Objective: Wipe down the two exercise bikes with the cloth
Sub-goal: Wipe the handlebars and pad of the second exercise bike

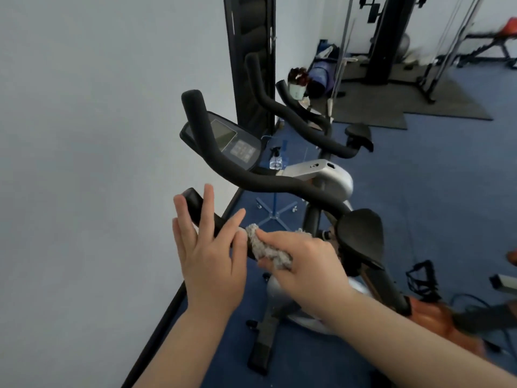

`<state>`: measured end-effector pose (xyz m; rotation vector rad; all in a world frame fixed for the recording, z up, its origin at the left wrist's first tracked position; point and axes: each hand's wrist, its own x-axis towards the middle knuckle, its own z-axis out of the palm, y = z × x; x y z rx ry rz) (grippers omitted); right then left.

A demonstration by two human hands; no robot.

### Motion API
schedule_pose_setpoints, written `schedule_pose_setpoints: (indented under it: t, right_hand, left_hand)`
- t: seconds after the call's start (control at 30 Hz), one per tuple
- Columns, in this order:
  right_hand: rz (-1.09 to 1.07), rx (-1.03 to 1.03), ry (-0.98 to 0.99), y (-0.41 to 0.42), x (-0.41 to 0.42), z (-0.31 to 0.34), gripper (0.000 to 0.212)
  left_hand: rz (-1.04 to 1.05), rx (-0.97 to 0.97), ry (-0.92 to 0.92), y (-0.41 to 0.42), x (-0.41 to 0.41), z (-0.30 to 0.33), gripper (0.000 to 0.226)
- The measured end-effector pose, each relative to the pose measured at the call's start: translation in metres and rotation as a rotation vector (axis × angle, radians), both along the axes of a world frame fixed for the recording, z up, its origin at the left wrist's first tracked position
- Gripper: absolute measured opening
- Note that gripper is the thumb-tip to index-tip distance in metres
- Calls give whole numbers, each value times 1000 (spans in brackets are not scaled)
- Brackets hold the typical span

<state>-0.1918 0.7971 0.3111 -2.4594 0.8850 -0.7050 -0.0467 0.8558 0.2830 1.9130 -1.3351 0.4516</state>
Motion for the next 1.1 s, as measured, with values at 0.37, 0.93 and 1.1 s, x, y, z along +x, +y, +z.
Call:
schedule_pose_setpoints:
  t: [0.37, 0.93, 1.1]
  right_hand:
    - [325, 132, 563, -76, -10, 39, 34]
    - [353, 153, 436, -133, -25, 26, 22]
    - [123, 51, 126, -111, -38, 9, 27]
  left_hand:
    - [-50, 88, 33, -6, -22, 3, 33]
    - [19, 93, 156, 1, -49, 4, 33]
    - [29, 114, 221, 3, -67, 3, 37]
